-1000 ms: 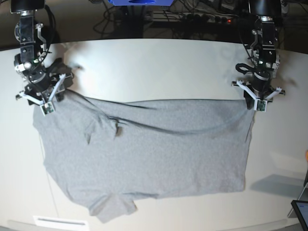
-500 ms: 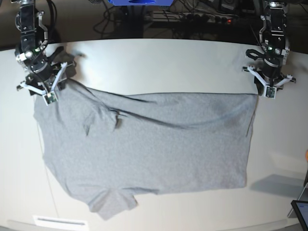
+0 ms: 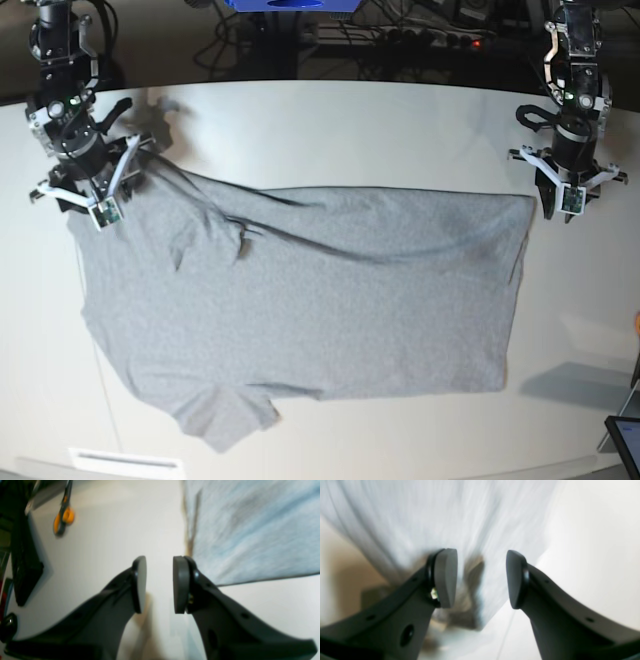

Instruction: Fold the T-shirt properly

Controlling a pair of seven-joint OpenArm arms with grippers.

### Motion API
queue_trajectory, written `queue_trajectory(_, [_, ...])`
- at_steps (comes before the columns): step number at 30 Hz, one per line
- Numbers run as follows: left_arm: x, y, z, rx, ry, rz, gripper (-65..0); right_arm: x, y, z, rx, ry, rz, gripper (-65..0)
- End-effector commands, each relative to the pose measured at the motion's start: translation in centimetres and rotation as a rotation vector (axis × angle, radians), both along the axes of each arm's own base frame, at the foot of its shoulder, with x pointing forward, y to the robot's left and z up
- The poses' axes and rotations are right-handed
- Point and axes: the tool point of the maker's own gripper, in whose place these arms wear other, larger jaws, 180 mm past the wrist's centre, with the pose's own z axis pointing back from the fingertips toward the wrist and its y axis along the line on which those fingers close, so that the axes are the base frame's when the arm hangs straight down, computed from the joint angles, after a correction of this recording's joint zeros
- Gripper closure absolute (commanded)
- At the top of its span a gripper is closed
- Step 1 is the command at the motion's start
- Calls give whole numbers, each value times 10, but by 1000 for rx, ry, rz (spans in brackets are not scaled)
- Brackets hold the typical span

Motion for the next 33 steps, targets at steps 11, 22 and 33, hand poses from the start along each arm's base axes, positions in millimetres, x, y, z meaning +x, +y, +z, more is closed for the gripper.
queue_trajectory(11, [9,-13,25,3,-44,1,-180,16,14,13,-20,4,25,-293])
queue_trajectory(22, [5,-5,15,1,-20,24,-180,11,24,3,19,41,-1,-293])
queue_trajectory(33, [5,-3,14,2,-18,27,-180,14,30,-12,57,73,-27,-293])
